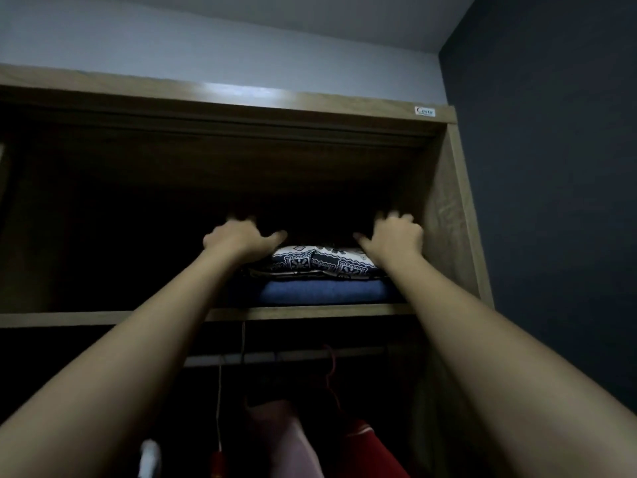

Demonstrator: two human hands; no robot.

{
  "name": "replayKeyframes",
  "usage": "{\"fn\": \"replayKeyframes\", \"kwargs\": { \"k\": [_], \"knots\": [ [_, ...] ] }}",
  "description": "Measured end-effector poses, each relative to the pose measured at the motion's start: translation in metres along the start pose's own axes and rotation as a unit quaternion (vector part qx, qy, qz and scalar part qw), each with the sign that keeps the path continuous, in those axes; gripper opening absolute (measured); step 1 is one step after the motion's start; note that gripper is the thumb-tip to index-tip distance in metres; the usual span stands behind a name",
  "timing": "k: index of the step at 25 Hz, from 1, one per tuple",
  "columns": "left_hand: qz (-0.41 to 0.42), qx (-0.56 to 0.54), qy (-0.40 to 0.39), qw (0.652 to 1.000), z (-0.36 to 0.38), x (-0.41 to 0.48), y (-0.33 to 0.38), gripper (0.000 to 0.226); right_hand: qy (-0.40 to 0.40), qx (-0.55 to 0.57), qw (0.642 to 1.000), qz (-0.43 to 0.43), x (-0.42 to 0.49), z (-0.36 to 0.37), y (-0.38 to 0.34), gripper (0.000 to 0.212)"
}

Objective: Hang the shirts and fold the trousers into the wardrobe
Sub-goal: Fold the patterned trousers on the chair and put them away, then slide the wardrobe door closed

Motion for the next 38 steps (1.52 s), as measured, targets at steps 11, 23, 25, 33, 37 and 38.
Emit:
{"fn": "replayKeyframes", "kwargs": {
  "k": [11, 23, 25, 33, 37, 38],
  "knots": [
    [0.360, 0.032, -0.010, 0.932, 0.017, -0.014, -0.002, 0.051, -0.050, 0.050, 0.965, -0.253, -0.024, 0.012, -0.005, 0.046],
    [0.250, 0.045, -0.105, 0.961, 0.014, -0.036, -0.015, 0.097, -0.134, 0.024, 0.986, -0.097, -0.050, 0.016, 0.001, 0.072],
    [0.268, -0.029, -0.003, 0.963, 0.000, -0.049, -0.030, 0.089, -0.040, 0.084, 0.987, -0.131, -0.075, 0.004, -0.019, 0.076],
    [0.248, -0.012, 0.091, 0.965, -0.016, -0.187, -0.165, 0.077, 0.012, 0.332, 0.917, -0.220, -0.299, -0.007, -0.196, 0.068],
    [0.213, 0.063, 0.061, 0.973, -0.002, -0.274, -0.254, 0.067, -0.099, 0.392, 0.861, -0.307, -0.449, -0.016, -0.283, 0.063],
    [0.204, 0.076, 0.056, 0.974, 0.005, -0.297, -0.280, 0.065, -0.126, 0.399, 0.848, -0.325, -0.486, -0.017, -0.302, 0.062]
  ]
}}
Point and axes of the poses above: each hand's wrist, its own x-axis towards the middle knuckle, its own z-axis out of the palm, y = z × x, the point moved 4 cm from there along x, towards the middle knuckle, and after that the axes turned 1 degree about -x, right-handed, at the moved point
